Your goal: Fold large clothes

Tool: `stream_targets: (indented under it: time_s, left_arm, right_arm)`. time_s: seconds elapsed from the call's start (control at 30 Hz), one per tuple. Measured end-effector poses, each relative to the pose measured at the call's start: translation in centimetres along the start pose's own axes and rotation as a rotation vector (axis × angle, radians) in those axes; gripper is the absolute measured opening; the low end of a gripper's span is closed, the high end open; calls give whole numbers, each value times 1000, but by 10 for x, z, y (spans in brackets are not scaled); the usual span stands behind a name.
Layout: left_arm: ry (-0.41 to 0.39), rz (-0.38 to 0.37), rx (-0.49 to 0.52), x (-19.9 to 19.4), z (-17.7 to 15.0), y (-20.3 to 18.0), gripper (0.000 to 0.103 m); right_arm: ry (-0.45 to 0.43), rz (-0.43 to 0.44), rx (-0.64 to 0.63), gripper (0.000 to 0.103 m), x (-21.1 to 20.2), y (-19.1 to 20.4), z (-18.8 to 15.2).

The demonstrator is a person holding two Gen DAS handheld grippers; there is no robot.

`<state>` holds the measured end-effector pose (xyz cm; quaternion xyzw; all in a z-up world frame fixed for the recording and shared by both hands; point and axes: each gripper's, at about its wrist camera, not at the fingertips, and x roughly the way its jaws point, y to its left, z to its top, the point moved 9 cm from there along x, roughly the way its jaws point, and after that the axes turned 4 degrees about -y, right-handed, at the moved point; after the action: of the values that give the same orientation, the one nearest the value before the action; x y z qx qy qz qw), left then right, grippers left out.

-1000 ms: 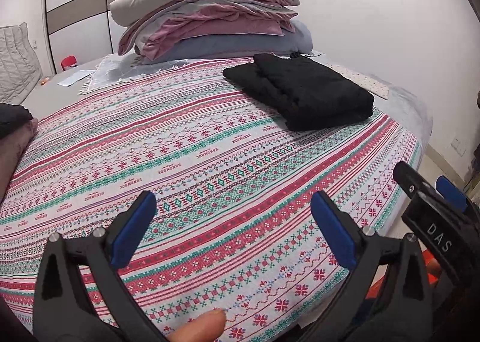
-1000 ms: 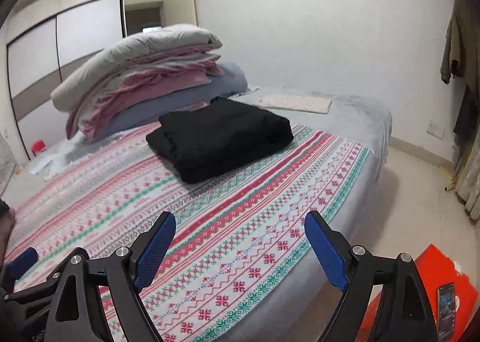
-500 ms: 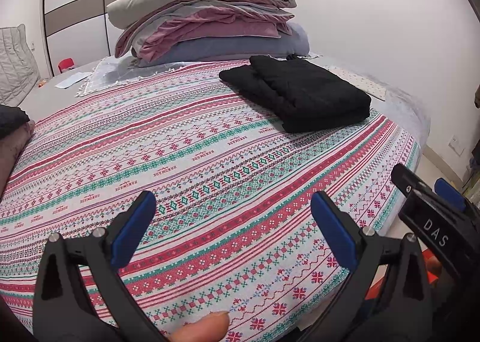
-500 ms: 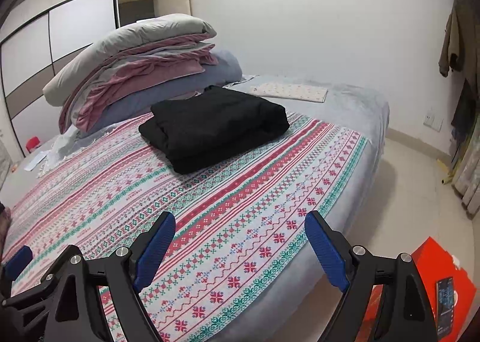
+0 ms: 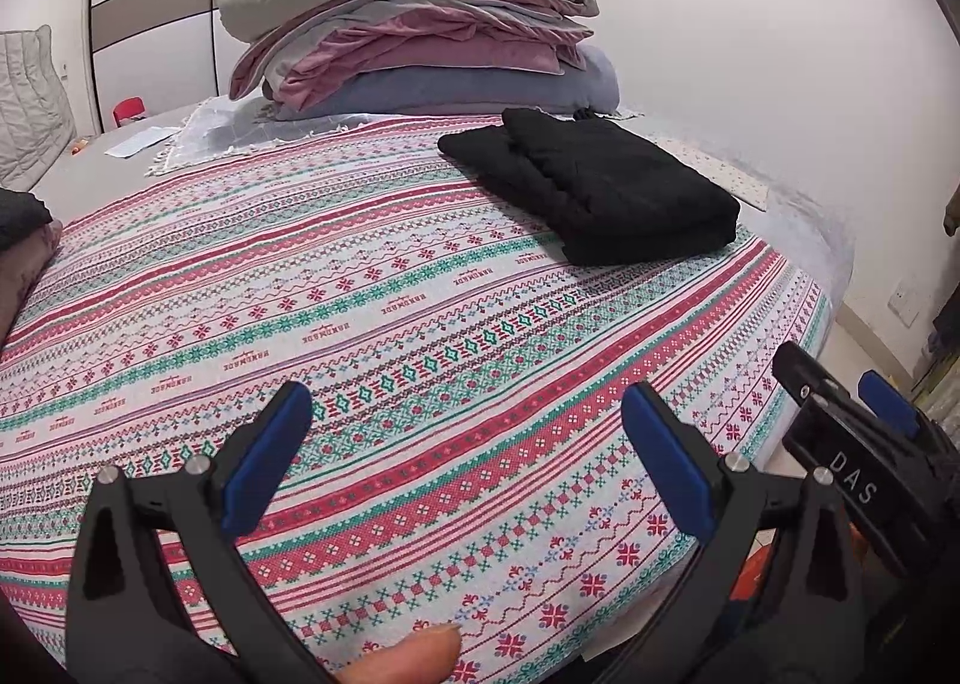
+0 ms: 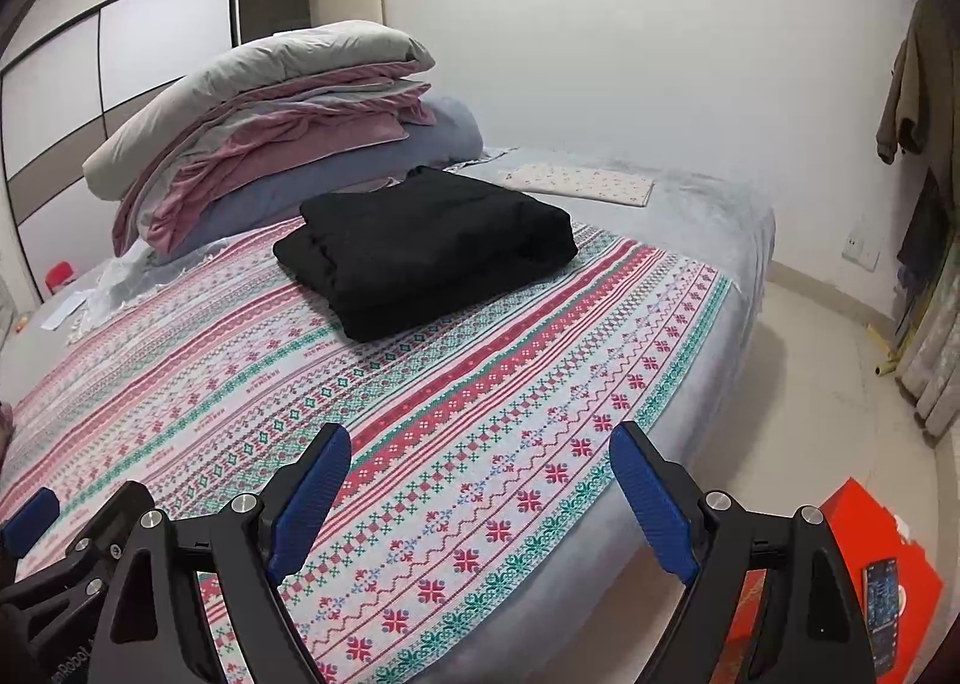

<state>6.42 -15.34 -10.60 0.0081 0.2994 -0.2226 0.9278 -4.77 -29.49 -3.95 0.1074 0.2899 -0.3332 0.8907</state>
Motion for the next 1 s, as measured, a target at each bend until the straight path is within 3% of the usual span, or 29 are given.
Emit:
stream_targets:
  time_s: [1.0]
  left_arm:
    - [-20, -12, -18, -2, 4, 3, 102]
  right_arm:
    - [23, -74, -23, 89, 6, -3, -2]
